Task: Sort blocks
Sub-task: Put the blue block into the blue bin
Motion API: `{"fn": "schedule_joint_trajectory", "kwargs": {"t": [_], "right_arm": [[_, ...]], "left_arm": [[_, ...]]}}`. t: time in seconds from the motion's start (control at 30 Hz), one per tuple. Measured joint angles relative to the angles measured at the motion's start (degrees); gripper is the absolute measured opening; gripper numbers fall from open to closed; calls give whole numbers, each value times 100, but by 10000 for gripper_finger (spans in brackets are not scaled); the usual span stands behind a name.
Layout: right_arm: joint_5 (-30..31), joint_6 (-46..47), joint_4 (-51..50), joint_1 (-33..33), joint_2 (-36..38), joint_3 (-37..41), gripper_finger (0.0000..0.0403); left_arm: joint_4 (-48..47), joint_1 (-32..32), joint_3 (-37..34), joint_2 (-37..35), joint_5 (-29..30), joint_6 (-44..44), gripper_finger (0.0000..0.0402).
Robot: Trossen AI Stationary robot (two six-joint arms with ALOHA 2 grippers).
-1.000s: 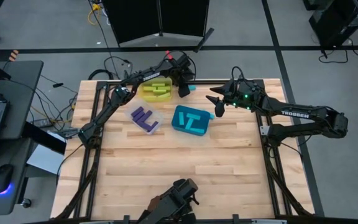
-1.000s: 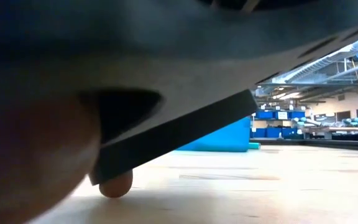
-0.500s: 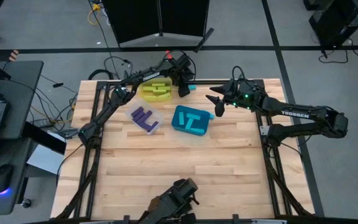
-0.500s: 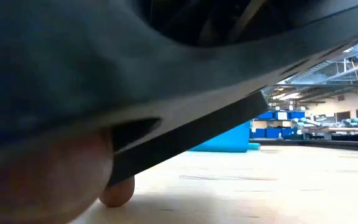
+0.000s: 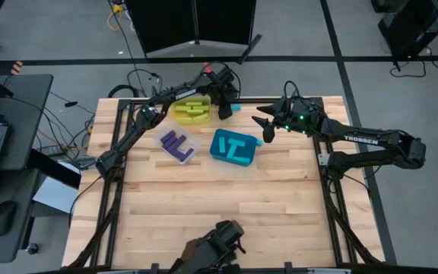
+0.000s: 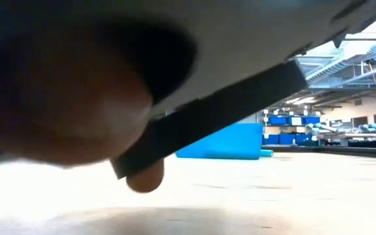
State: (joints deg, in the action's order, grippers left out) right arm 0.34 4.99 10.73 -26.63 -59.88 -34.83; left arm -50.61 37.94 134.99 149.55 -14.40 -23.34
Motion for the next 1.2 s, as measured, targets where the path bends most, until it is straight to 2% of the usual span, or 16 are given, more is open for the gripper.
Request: {"fn": "schedule_joint_trajectory", "kwargs": {"t": [0.27,0.8,1.0,1.2], "right_arm": [[0,0,2,0,0,0,229],[0,-9,172,-47,0,0,229],[2,-21,170,-74,0,0,229],[2,-47,233,-94,0,0,229]], "left_arm": [[6,-59,-18,-52,-81,-151,103],[-142,-122,-10,-556,-864,-337,106],[-833,-283,-10,-852,-1534,-542,106],[-1646,-637,-1,-1130,-1937,-932,107]]}}
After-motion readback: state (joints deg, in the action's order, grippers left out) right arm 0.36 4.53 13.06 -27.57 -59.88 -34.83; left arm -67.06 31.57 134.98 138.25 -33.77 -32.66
